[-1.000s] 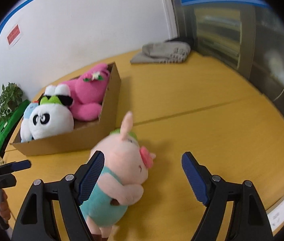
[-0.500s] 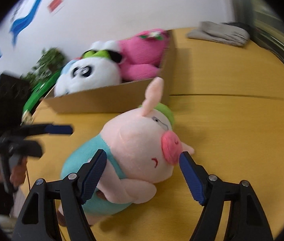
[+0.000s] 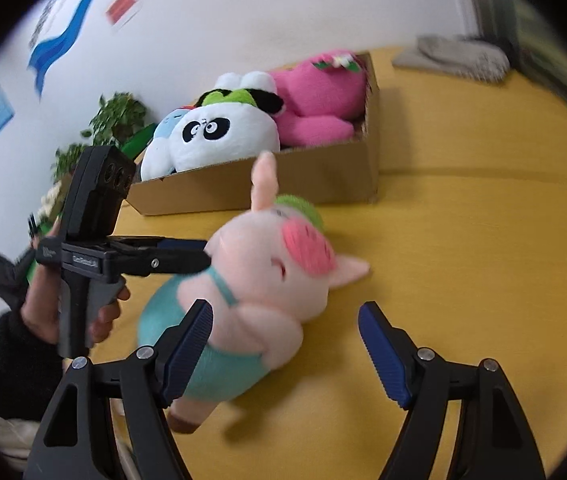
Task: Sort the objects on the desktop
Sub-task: 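Close both grippers on the pig plush from either side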
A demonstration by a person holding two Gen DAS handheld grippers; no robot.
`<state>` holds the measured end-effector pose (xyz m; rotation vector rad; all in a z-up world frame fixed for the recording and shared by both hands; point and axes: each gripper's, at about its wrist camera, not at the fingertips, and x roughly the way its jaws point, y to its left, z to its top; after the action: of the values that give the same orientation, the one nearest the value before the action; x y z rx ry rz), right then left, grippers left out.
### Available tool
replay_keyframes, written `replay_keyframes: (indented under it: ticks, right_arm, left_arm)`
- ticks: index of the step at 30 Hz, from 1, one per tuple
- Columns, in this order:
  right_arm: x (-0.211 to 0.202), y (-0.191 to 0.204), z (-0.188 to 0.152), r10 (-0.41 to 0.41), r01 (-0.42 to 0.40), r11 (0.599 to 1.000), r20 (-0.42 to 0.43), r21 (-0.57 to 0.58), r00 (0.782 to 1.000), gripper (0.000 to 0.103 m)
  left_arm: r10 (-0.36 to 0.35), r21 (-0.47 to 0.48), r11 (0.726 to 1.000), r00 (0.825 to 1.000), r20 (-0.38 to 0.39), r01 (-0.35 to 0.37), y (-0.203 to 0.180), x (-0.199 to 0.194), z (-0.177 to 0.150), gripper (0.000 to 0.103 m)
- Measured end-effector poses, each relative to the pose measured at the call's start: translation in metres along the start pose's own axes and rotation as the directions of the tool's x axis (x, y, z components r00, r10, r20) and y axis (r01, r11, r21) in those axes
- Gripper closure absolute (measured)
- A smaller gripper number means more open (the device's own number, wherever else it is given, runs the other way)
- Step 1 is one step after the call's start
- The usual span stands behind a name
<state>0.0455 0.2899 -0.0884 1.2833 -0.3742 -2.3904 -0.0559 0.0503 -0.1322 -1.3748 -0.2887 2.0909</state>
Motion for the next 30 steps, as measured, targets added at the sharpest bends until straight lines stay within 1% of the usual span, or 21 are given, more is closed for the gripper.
replay_keyframes:
  ticks: [1, 3, 4, 6, 7, 9, 11, 12, 13, 14, 15, 18, 19, 21, 23, 24, 25, 27, 29, 30]
  right_arm:
    - [0.006, 0.006, -0.004, 0.008, -0.008, 1.0, -0.014, 0.027, 1.0, 0.027]
    - [0.025, 0.025, -0.011, 0.044, -0.042, 0.999, -0.056, 0.03, 0.997, 0.027]
    - [0.036, 0.035, -0.014, 0.062, -0.06, 0.998, -0.079, 0.027, 0.995, 0.027]
    - [0.051, 0.045, -0.015, 0.075, -0.073, 0.997, -0.101, 0.028, 0.992, 0.025]
    - [0.055, 0.048, -0.014, 0.083, -0.08, 0.996, -0.108, 0.031, 0.991, 0.024]
    - [0.062, 0.053, -0.01, 0.09, -0.09, 0.996, -0.112, 0.01, 0.99, 0.024]
    - [0.065, 0.057, -0.007, 0.082, -0.087, 0.996, -0.117, -0.031, 0.99, 0.025]
    - [0.065, 0.059, -0.005, 0.076, -0.084, 0.995, -0.119, -0.057, 0.99, 0.025]
    - [0.064, 0.058, -0.004, 0.077, -0.087, 0.993, -0.124, -0.075, 0.989, 0.028]
    - [0.063, 0.057, -0.003, 0.081, -0.093, 0.992, -0.13, -0.09, 0.988, 0.029]
    - [0.062, 0.055, -0.002, 0.084, -0.099, 0.99, -0.136, -0.105, 0.987, 0.029]
    - [0.059, 0.053, 0.0, 0.09, -0.115, 0.982, -0.164, -0.152, 0.982, 0.03]
    - [0.058, 0.053, 0.0, 0.087, -0.118, 0.979, -0.176, -0.169, 0.98, 0.03]
    - [0.058, 0.055, 0.0, 0.084, -0.122, 0.972, -0.189, -0.201, 0.978, 0.03]
    - [0.057, 0.054, 0.003, 0.084, -0.125, 0.969, -0.192, -0.214, 0.978, 0.03]
    - [0.056, 0.05, 0.005, 0.095, -0.133, 0.97, -0.188, -0.201, 0.977, 0.029]
    - [0.054, 0.045, 0.007, 0.117, -0.15, 0.972, -0.181, -0.182, 0.976, 0.029]
    - [0.046, 0.029, 0.012, 0.186, -0.204, 0.972, -0.15, -0.115, 0.971, 0.028]
    - [0.042, 0.013, 0.017, 0.201, -0.208, 0.977, -0.117, -0.051, 0.973, 0.028]
    - [0.045, 0.005, 0.021, 0.193, -0.196, 0.98, -0.11, -0.021, 0.975, 0.028]
  left_arm:
    - [0.035, -0.01, 0.999, 0.999, 0.01, -0.035, 0.005, -0.005, -0.002, 0.0]
    - [0.113, -0.038, 0.993, 0.993, 0.021, -0.112, 0.017, -0.014, -0.006, 0.0]
    - [0.138, -0.042, 0.99, 0.99, 0.019, -0.137, 0.02, -0.017, -0.008, 0.0]
    - [0.188, -0.053, 0.981, 0.982, 0.007, -0.187, 0.031, -0.019, -0.011, 0.0]
    - [0.197, -0.067, 0.978, 0.98, 0.001, -0.197, 0.037, -0.021, -0.013, 0.001]
    - [0.194, -0.078, 0.978, 0.981, 0.005, -0.193, 0.044, -0.024, -0.015, 0.001]
    - [0.149, -0.077, 0.986, 0.989, 0.018, -0.147, 0.047, -0.027, -0.013, 0.001]
    - [0.101, -0.078, 0.992, 0.994, 0.031, -0.099, 0.049, -0.03, -0.011, 0.001]
    - [0.033, -0.081, 0.996, 0.998, 0.05, -0.029, 0.051, -0.034, -0.008, 0.001]
    - [-0.03, -0.08, 0.996, 0.998, 0.063, 0.035, 0.052, -0.037, -0.005, 0.0]
    - [-0.076, -0.07, 0.994, 0.996, 0.056, 0.08, 0.051, -0.035, -0.001, 0.0]
    - [-0.206, -0.036, 0.978, 0.978, 0.028, 0.207, 0.046, -0.027, 0.013, 0.0]
    - [-0.214, -0.012, 0.977, 0.977, 0.004, 0.214, 0.041, -0.02, 0.018, 0.0]
    - [-0.207, 0.008, 0.978, 0.977, -0.052, 0.208, 0.037, -0.002, 0.024, 0.0]
    - [-0.222, 0.006, 0.975, 0.971, -0.087, 0.224, 0.038, 0.01, 0.028, 0.001]
    - [-0.237, -0.002, 0.971, 0.967, -0.094, 0.238, 0.041, 0.014, 0.03, 0.006]
    - [-0.252, -0.009, 0.968, 0.963, -0.093, 0.253, 0.042, 0.014, 0.03, 0.013]
    - [-0.269, -0.009, 0.963, 0.96, -0.079, 0.27, 0.04, 0.011, 0.027, 0.021]
    - [-0.259, -0.009, 0.966, 0.963, -0.068, 0.259, 0.038, 0.007, 0.023, 0.021]
    - [-0.255, -0.011, 0.967, 0.965, -0.063, 0.254, 0.039, 0.005, 0.021, 0.024]
